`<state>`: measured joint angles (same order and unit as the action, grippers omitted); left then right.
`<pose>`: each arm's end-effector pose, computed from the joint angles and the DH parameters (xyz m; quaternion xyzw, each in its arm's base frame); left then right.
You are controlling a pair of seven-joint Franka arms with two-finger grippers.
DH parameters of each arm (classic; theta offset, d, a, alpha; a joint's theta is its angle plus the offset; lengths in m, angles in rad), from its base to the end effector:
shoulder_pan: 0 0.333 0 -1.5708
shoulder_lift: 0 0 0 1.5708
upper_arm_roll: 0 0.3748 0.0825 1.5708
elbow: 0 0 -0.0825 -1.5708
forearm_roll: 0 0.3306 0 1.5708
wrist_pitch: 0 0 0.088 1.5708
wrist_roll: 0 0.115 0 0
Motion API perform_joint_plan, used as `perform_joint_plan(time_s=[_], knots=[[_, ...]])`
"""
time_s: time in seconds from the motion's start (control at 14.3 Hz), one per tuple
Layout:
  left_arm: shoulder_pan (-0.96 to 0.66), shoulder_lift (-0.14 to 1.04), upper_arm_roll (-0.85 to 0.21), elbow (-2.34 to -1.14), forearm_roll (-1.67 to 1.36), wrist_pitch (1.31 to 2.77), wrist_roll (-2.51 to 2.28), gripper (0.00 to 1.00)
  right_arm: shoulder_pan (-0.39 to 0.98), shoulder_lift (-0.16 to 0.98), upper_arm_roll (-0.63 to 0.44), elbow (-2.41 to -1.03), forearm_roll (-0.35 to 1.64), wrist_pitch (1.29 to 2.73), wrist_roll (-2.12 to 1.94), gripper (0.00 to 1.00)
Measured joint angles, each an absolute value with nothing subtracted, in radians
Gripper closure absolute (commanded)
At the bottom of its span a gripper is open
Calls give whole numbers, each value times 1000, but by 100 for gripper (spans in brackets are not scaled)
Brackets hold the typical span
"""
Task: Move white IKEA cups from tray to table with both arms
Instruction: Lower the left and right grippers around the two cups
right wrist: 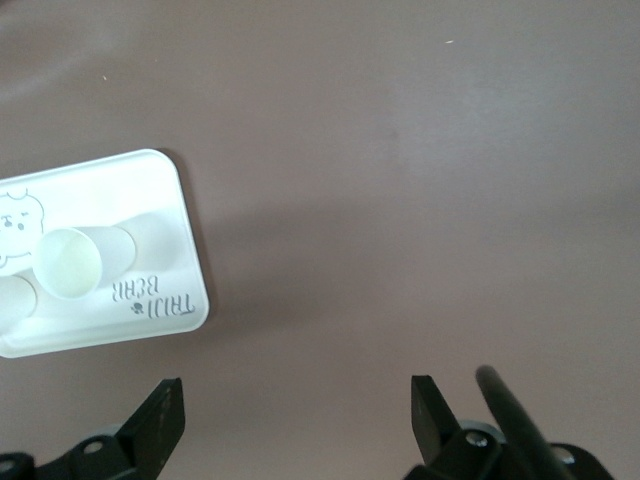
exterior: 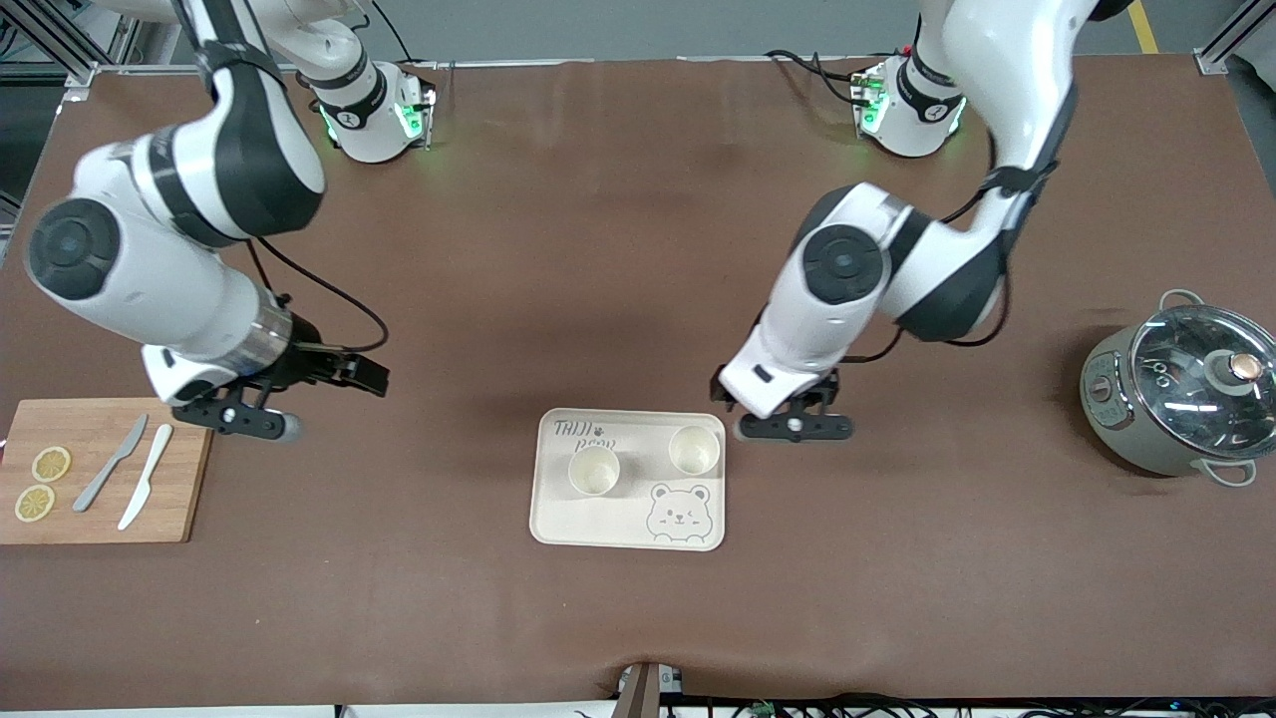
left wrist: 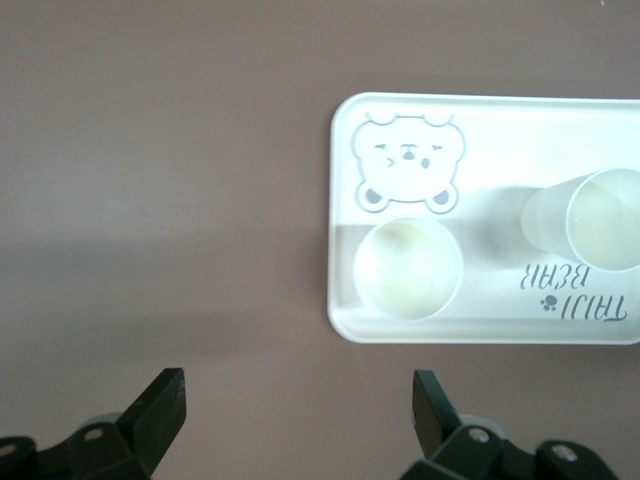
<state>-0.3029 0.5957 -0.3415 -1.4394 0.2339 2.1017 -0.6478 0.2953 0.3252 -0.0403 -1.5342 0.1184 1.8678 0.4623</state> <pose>0.6035 -0.3653 0.4302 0.9984 -0.0203 0.0473 0.0224 0.6036 0.1717 0.5331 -0.9916 0.1192 0.0135 0.0486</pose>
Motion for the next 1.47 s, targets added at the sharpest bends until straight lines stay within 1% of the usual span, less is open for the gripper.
perform_joint_plan(time_s=[0.21,0.49,0.84,1.19,1.47], knots=[[-305,652,-339,-1439,251,2194,-653,0,348,385,-40,-1527,118,1954,551,0],[-299,689,-336,-1439,275,2244,-652,0,413,485,-40,-1478,118,2024,656,0],[-296,741,-332,-1440,327,2315,-652,0,448,604,-40,-1418,118,2121,696,0],[-295,808,-332,-1441,377,2358,-652,0,478,681,-40,-1409,118,2218,698,0],[-297,818,-332,-1441,377,2360,-653,0,503,715,-40,-1407,118,2274,708,0]])
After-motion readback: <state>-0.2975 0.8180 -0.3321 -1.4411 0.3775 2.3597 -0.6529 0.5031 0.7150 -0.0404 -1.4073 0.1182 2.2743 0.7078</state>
